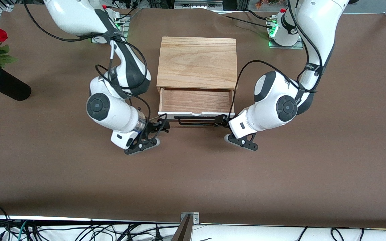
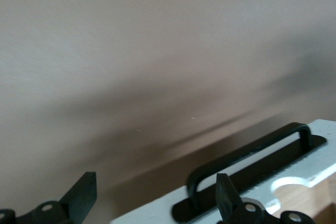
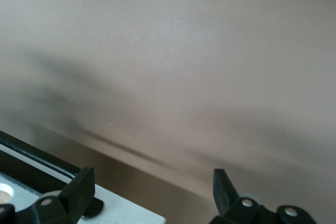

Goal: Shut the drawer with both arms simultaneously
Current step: 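Move both grippers toward the black handle of the open drawer, then lower both grippers onto the black handle at its two ends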

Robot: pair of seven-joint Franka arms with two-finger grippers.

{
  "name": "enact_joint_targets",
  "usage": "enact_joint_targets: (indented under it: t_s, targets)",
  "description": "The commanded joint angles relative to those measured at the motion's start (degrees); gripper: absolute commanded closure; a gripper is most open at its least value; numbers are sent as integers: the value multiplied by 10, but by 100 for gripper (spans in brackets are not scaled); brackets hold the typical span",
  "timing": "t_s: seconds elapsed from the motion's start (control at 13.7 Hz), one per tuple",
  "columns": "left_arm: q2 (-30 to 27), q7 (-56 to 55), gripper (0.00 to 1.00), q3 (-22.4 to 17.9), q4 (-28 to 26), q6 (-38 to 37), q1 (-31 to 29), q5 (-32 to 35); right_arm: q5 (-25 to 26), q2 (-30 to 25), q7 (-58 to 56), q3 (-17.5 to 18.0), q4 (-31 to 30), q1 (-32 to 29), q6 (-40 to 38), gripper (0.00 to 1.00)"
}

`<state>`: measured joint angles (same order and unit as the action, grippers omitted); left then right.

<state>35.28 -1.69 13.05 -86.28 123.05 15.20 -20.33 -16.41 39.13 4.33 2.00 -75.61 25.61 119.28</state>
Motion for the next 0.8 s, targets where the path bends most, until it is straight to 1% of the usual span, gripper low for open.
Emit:
enact_joint_targets:
  t_s: [0.0,0.07,0.15,0.37,0.73]
  targets:
    - [20,12,0,8,16,0,3,-37,-63,23,9,-2,21,8,3,0]
    - [23,12,0,9,16,-1,6,-43,-77,24,8,-2,20,8,3,0]
    - [24,10,0,8,15,-4,8,-47,-80,25,7,-2,20,9,-2,0]
    - [28,7,0,9,13,-7,14,-48,-81,29,6,0,15,17,-8,0]
    - [37,13,0,9,13,-18,18,-48,-82,31,7,18,16,18,-50,0]
